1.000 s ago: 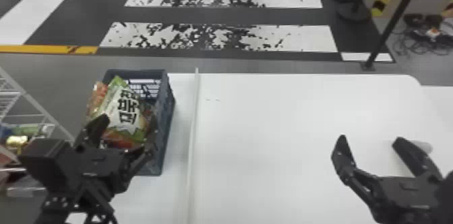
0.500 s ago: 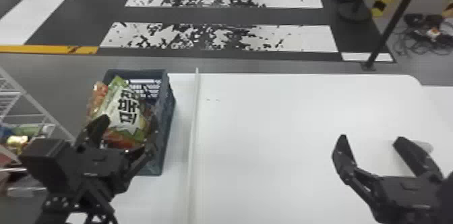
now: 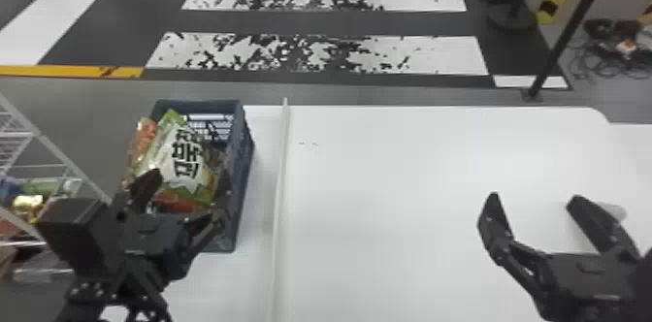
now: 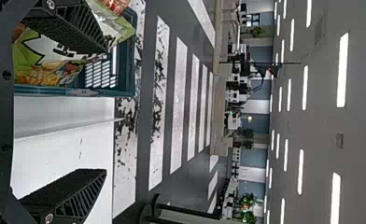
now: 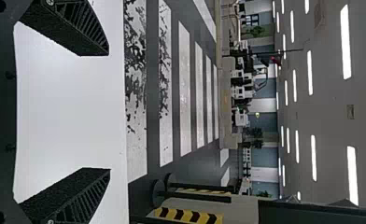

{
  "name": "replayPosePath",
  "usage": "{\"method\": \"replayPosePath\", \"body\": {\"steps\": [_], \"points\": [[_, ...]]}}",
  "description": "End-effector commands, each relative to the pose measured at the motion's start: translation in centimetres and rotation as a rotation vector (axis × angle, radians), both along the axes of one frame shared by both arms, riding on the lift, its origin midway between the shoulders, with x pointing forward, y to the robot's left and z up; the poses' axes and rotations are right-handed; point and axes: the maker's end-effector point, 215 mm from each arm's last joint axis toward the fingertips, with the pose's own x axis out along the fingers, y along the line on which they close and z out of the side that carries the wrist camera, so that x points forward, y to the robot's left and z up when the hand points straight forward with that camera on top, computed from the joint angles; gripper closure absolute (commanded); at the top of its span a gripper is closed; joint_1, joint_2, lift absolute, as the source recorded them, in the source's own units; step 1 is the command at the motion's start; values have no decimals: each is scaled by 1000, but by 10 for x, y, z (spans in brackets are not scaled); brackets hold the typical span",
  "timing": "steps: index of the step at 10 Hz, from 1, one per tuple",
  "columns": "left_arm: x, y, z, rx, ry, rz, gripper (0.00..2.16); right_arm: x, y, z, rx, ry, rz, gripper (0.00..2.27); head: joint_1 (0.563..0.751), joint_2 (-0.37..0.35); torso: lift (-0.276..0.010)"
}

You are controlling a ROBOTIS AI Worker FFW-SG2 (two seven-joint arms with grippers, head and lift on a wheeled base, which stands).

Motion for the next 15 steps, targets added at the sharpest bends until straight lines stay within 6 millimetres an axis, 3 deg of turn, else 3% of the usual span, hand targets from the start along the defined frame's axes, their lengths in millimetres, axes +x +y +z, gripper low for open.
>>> {"method": "replayPosePath", "body": {"steps": [1,15], "points": [[0,0,-1,-2,1,1,76,0,1,0,1,0,1,22,695,69,-29],[1,-2,-2,3,1,-14,76,-1,7,2,-7,-10,15,12,695,76,-29]]}}
